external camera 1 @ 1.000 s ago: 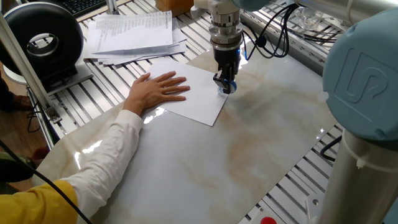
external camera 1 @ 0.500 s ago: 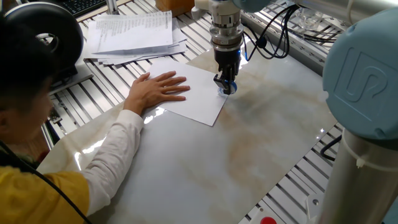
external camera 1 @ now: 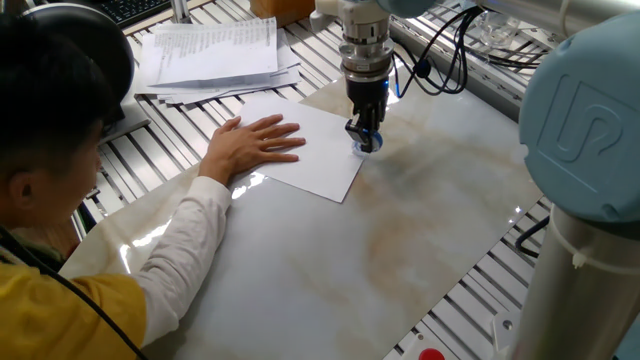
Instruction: Use the correction tape on paper
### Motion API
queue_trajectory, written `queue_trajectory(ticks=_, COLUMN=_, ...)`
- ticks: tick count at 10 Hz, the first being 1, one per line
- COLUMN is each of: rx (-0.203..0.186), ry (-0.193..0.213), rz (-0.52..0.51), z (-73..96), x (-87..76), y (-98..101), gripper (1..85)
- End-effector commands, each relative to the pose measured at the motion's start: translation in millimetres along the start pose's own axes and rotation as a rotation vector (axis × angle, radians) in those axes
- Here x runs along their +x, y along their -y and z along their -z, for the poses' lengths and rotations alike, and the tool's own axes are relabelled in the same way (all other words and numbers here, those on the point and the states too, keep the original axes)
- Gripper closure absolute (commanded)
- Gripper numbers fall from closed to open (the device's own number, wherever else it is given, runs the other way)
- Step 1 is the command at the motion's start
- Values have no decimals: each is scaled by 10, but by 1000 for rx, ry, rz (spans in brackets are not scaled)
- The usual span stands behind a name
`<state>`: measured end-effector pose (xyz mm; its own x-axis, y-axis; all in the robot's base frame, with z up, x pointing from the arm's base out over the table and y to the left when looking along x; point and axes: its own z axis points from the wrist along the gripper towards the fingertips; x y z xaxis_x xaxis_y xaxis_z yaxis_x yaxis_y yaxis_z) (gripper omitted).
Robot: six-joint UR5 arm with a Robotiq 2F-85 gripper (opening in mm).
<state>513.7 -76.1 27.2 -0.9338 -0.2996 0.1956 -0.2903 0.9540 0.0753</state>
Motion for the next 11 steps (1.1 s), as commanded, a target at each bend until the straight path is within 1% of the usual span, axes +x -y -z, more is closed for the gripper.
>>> queue_trajectory(ticks=1, rx=-12, ry=4, rz=-5, z=3, x=0, y=-23, gripper=840)
queue_trajectory(ticks=6, rx=-22, ry=1, rz=-6, z=-23, x=43, y=-7, gripper=840)
queue_trajectory(ticks=11, rx=-24, ry=-10, rz=-14, z=8, x=120, y=-32, gripper=840)
